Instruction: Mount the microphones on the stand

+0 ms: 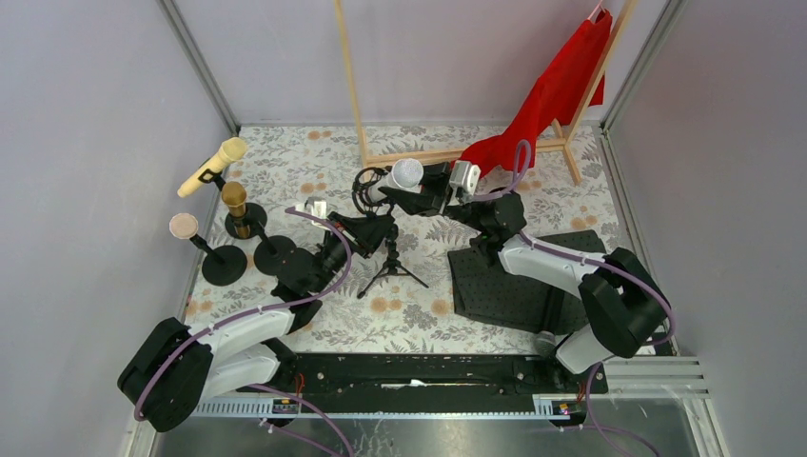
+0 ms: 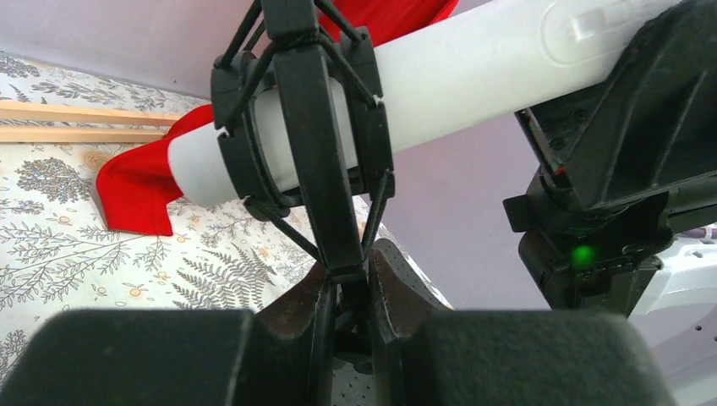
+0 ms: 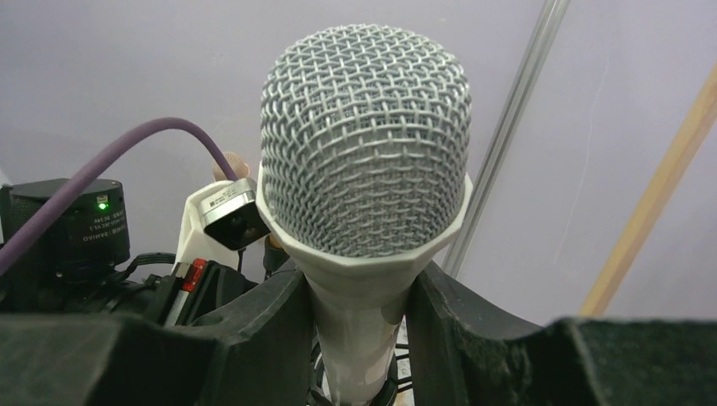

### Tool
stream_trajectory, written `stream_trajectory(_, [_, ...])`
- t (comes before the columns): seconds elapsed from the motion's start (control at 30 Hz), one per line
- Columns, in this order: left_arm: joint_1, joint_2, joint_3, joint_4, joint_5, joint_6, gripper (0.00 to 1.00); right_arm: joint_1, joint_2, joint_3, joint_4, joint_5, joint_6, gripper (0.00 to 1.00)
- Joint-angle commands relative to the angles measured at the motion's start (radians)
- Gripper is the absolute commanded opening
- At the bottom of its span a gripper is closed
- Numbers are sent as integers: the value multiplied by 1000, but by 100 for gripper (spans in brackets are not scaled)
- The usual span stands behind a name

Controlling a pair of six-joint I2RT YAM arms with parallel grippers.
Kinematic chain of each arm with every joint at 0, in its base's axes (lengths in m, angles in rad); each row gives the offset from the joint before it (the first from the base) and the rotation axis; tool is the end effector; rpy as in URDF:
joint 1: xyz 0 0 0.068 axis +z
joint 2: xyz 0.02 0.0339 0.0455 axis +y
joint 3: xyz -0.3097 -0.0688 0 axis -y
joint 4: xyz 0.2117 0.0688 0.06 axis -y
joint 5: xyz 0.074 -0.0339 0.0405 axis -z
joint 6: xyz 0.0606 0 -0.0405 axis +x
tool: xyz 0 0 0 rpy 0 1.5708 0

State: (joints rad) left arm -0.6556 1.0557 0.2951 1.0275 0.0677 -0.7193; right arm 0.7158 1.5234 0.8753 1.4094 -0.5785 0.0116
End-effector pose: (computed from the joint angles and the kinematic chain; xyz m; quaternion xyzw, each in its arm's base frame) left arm 0.1496 -0.1202 0.3160 0.0076 0.6069 -0.5200 0.6010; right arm 0.2051 0.2223 0.4289 -0.3763 0.2639 0.4184 0.7834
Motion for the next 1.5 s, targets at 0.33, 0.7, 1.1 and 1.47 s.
stream_trajectory(0.33, [-3, -6, 23, 23, 41, 6, 0, 4, 89, -27, 11, -31, -74, 18])
stream_trajectory(0.7, [-3, -30, 6, 18, 19, 6, 0, 4, 113, -21, 4, -49, -59, 42])
stream_trajectory(1.1, [-2, -40, -1, 12, 3, 6, 0, 4, 64, -63, 32, -52, -51, 65])
stream_trajectory(1.47, [-1, -45, -11, 12, -9, 15, 0, 4, -73, -176, 13, -33, -80, 69])
